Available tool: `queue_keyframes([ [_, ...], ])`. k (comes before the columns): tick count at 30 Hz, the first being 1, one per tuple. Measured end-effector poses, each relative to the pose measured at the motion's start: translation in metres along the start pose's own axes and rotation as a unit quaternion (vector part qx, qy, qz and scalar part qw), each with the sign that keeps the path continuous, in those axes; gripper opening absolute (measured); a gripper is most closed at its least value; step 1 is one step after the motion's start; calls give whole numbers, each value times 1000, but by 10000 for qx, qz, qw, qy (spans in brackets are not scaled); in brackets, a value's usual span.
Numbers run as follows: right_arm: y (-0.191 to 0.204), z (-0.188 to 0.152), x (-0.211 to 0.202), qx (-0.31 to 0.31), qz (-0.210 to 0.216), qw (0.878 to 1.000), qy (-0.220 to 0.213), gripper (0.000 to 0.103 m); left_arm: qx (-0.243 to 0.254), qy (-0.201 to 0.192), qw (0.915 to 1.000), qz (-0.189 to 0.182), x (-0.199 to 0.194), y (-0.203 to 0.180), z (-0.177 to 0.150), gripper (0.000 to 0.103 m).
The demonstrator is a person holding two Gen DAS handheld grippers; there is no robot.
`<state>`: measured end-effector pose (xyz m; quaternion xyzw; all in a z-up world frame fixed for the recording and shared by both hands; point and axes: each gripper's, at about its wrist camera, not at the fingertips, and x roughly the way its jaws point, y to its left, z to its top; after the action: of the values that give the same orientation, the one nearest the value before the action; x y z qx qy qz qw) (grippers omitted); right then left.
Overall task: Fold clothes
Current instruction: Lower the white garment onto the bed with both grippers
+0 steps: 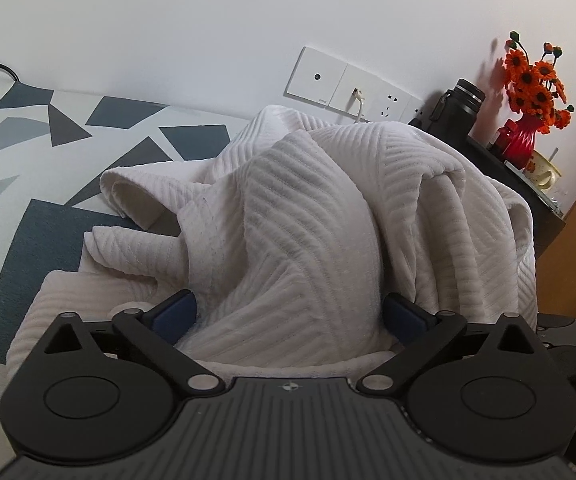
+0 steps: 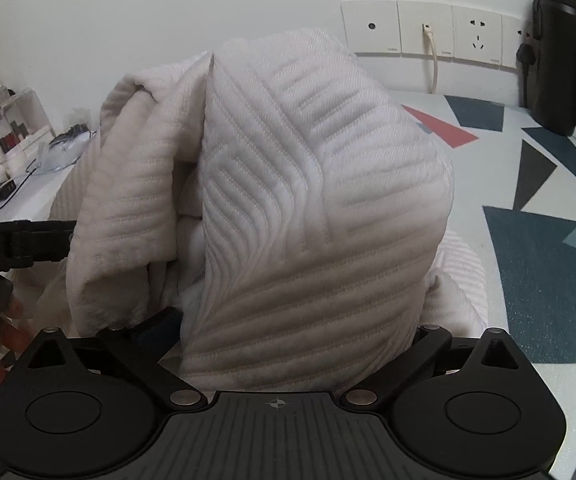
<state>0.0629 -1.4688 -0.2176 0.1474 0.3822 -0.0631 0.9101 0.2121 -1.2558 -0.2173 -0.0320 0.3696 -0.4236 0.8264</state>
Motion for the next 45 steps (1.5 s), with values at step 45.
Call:
queue_keyframes([
  [45, 19, 4, 23, -111, -489, 9966, 660, 102, 102, 52, 9999, -48, -4, 7, -4, 102],
])
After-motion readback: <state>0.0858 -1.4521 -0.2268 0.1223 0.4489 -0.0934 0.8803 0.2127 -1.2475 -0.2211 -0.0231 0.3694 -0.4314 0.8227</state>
